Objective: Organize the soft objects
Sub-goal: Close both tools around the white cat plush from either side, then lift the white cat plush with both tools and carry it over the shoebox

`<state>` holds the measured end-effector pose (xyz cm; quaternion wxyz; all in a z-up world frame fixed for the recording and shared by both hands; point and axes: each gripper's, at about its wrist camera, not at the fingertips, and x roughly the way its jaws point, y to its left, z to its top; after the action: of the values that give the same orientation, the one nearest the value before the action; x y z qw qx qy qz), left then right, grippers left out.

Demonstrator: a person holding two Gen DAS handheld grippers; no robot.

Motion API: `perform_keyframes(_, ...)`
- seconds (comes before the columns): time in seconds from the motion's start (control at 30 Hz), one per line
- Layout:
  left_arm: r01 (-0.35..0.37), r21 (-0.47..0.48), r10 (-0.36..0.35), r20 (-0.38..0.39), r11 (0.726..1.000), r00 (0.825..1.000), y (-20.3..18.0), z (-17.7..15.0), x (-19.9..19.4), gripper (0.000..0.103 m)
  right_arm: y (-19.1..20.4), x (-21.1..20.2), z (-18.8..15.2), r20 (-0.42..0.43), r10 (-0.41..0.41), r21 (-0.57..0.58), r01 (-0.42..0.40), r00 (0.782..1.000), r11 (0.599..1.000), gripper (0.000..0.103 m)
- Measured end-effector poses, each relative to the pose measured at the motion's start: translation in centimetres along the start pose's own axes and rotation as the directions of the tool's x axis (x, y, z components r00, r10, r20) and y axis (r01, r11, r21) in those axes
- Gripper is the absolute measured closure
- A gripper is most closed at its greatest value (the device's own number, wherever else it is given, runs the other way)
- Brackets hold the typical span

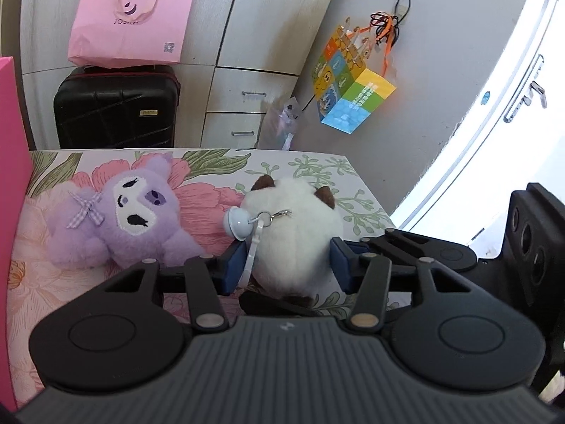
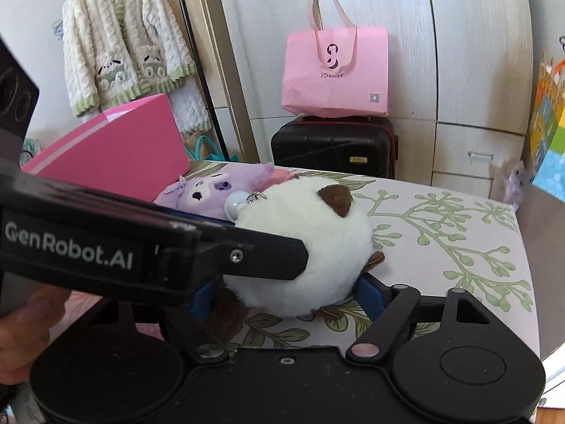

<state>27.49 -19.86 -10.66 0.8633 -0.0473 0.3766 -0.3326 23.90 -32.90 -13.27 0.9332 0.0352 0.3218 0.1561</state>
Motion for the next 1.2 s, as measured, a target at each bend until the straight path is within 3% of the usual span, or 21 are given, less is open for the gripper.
perform_keyframes(0.27, -0.029, 0.053, 0.028, 0.025, 0.998, 0.999, -1.5, -0.8, -0.9, 0.053, 1.5, -0.7, -0.5, 0.022, -0.077, -0.019, 0.078, 0.997, 0.997, 0.034)
perform_keyframes(0.63, -0.020, 0.092, 0.020, 0.006, 0.996, 1.000, -3.2, -3.5, -4.7, 0.053, 4.0, -4.3, -3.1, 0.035, -0.092, 0.051, 0.090, 0.995, 0.995, 0.034)
perform_keyframes(1.2, -0.032, 0.169, 0.027, 0.035, 0.985, 0.999, -5.0, -8.5, -12.2, 0.053, 10.6, -9.4, -6.0, 0.063, -0.118, 0.014, 0.117, 0.991, 0.993, 0.034)
